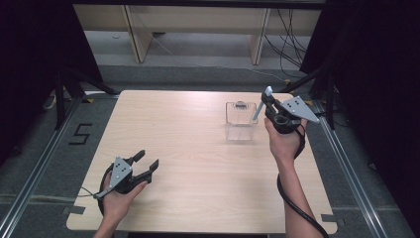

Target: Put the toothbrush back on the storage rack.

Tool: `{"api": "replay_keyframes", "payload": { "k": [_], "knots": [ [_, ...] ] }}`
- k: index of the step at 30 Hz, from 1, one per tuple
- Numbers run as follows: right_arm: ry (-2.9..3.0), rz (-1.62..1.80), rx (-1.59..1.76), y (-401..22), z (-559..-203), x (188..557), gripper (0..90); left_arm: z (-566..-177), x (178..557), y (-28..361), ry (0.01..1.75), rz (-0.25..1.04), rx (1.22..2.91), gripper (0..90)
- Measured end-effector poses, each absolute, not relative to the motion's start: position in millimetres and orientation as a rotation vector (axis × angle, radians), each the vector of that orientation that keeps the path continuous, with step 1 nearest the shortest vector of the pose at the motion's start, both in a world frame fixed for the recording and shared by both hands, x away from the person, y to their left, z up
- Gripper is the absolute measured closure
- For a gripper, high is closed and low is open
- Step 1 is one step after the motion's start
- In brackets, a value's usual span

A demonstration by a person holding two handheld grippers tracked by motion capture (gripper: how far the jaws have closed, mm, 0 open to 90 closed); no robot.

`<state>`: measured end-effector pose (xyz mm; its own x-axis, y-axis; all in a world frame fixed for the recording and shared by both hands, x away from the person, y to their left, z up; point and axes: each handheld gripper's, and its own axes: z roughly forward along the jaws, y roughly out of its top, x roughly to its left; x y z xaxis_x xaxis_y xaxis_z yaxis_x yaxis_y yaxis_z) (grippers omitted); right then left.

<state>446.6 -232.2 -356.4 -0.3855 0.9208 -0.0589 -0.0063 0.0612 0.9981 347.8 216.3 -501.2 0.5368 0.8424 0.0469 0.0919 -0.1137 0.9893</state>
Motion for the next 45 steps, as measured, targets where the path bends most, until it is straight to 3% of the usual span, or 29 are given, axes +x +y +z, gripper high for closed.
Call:
{"api": "replay_keyframes", "payload": {
  "k": [45],
  "knots": [
    [1.549, 1.371, 1.051, -230, -407, 474, 85.1, -504, 346, 218, 0.826, 0.776, 1.571, 36.8]
  ]
}}
